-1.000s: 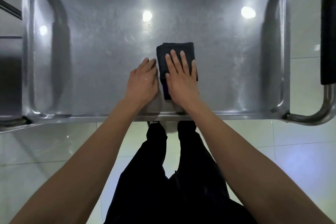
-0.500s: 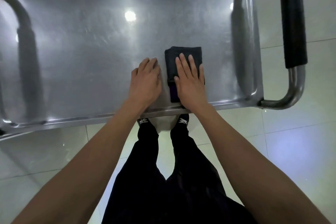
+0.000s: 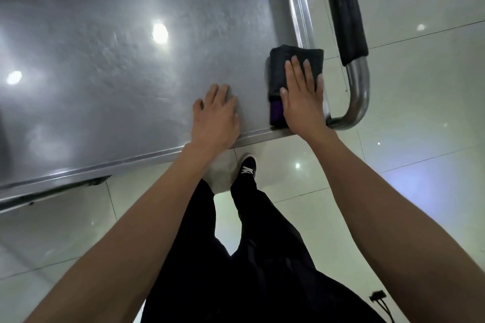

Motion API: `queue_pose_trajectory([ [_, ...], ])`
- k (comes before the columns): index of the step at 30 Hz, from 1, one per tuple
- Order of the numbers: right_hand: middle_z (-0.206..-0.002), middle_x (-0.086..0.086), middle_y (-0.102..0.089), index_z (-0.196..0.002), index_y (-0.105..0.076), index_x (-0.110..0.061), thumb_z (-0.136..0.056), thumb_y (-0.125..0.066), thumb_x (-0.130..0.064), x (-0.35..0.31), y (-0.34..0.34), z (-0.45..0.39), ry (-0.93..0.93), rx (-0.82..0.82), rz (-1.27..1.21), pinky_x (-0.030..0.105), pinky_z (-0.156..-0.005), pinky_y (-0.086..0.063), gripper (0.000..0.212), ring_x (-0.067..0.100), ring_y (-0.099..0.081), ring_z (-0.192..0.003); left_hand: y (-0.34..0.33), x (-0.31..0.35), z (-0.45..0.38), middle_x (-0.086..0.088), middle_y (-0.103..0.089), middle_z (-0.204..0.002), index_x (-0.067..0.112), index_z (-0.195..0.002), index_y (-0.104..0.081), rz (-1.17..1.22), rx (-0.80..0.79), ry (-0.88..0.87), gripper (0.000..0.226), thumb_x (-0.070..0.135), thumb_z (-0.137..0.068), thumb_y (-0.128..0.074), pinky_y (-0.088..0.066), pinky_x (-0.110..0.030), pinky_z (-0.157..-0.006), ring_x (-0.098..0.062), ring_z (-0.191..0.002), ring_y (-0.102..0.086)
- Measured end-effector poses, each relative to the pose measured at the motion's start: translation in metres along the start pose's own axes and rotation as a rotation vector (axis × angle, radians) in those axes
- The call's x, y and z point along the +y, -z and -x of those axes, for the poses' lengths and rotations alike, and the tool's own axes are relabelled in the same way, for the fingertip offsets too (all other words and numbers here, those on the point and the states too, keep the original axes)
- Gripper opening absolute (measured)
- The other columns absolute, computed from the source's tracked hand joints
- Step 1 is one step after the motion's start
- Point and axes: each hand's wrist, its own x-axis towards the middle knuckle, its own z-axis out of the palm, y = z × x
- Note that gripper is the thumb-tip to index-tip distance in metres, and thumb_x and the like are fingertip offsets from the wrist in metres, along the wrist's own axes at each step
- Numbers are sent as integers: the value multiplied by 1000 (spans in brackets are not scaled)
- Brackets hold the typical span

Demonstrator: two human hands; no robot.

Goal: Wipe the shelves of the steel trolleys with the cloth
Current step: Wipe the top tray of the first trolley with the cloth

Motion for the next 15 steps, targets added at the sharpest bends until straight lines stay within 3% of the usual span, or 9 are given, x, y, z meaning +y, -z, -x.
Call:
queue_pose_trajectory([
  [11,-168,2,2,-159,1,-15,-107,-23,-29,-3,-10,66,25,-18,68,54,-123,-5,59,25,6,-154,-5,1,16,-7,-20,-159,10,-133,-48,-96,-44,-9,41,20,-94,-45,-37,-55,-104,-30,-149,-12],
  [15,-168,2,0,-160,-2,-16,-107,-25,-29,-12,-16,83,-22,-2,66,55,-123,-5,59,25,4,-154,-9,-8,23,-6,-10,-165,14,-144,-36,-76,-81,-44,50,21,-95,-44,-28,-55,-113,-30,-153,-3],
])
